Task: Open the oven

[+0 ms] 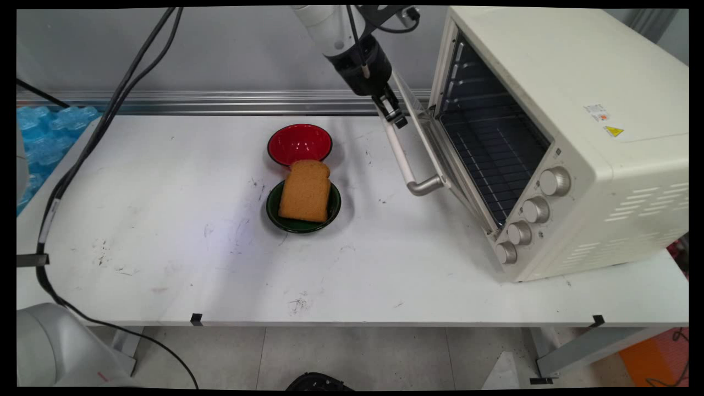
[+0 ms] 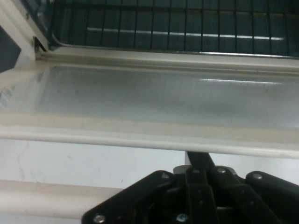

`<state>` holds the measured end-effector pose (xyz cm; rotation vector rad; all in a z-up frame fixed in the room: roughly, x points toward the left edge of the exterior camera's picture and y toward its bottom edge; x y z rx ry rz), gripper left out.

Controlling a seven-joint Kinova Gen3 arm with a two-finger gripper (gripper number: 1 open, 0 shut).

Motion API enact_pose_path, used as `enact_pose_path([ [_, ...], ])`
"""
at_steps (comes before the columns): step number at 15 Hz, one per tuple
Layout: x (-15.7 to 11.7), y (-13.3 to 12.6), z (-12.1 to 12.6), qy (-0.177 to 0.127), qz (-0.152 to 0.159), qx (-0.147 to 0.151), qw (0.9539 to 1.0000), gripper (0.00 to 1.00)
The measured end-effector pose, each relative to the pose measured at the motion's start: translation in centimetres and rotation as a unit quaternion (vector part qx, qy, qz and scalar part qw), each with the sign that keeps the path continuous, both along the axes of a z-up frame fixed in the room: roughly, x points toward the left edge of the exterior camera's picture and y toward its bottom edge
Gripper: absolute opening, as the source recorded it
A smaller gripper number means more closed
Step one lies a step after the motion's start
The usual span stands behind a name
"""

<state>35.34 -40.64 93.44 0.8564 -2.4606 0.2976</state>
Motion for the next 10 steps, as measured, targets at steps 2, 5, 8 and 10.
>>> enact_pose_path([
  [2, 0.3, 0.3, -0.6, 0.001, 0.002, 0.001, 1.0, 0.0],
  [5, 0.7, 0.7, -1.3, 0.003, 0.005, 0.001, 1.0, 0.0],
  [8, 1.4, 1.3, -2.3, 0.006, 0.007, 0.001, 1.0, 0.0],
  [10, 1.7, 1.5, -2.8, 0.008, 0.006, 0.0, 1.0, 0.0],
])
